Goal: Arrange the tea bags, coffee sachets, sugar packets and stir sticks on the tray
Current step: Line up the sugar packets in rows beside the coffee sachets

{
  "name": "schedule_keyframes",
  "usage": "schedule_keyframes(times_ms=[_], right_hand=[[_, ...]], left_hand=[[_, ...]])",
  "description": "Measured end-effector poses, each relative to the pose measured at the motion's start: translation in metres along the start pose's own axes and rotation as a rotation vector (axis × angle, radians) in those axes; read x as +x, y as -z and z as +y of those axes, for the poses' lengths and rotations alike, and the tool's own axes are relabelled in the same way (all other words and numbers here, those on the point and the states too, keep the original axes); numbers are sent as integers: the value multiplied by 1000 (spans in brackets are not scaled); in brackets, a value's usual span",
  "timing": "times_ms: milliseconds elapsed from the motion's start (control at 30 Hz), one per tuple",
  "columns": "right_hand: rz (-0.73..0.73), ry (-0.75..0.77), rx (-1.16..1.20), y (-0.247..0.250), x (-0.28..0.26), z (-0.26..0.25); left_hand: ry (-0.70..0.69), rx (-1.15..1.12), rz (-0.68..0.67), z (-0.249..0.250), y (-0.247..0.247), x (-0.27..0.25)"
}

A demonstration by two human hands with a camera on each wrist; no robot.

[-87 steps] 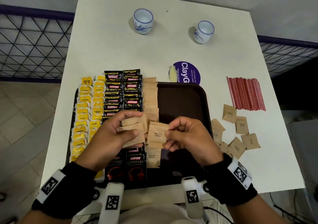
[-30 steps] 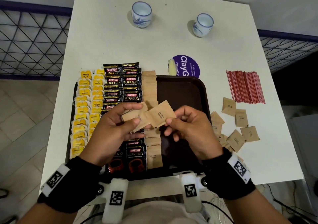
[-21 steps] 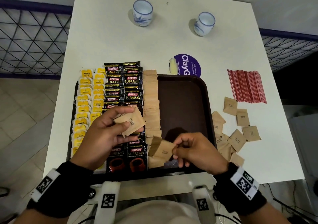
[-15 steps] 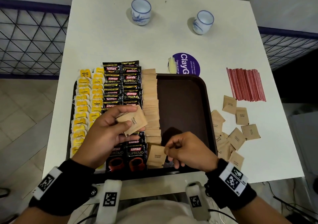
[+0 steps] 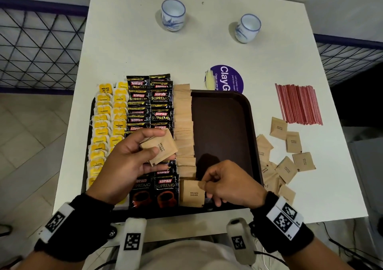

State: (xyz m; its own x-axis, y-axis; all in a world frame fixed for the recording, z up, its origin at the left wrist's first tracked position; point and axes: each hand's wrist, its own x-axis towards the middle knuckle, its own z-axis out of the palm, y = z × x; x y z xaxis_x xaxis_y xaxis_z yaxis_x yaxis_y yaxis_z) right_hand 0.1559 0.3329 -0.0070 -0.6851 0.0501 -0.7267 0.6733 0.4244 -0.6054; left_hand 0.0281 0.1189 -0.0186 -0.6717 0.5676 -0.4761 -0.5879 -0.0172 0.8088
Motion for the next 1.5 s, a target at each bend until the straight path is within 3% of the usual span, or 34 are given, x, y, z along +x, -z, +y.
schedule_keyframes(times_ms=[433,800,933,1067,1300,1500], right_hand=[[-1,10,-58,-4,6,0],[104,25,-47,-3,5,3],[251,118,228,8,7,-10],[278,224,559,13,12,-31],[364,273,684,12,28,-39],[355,283,800,14,34,-39]], left_hand=[[0,14,3,0,-1,0],[-41,75,2,-2,-10,2],[-64,71,-1,-1,-20,5],[-96,34,16,-3,-33,10],[-56,68,22,-6,-42,13],[4,67,3,-6,-42,12]])
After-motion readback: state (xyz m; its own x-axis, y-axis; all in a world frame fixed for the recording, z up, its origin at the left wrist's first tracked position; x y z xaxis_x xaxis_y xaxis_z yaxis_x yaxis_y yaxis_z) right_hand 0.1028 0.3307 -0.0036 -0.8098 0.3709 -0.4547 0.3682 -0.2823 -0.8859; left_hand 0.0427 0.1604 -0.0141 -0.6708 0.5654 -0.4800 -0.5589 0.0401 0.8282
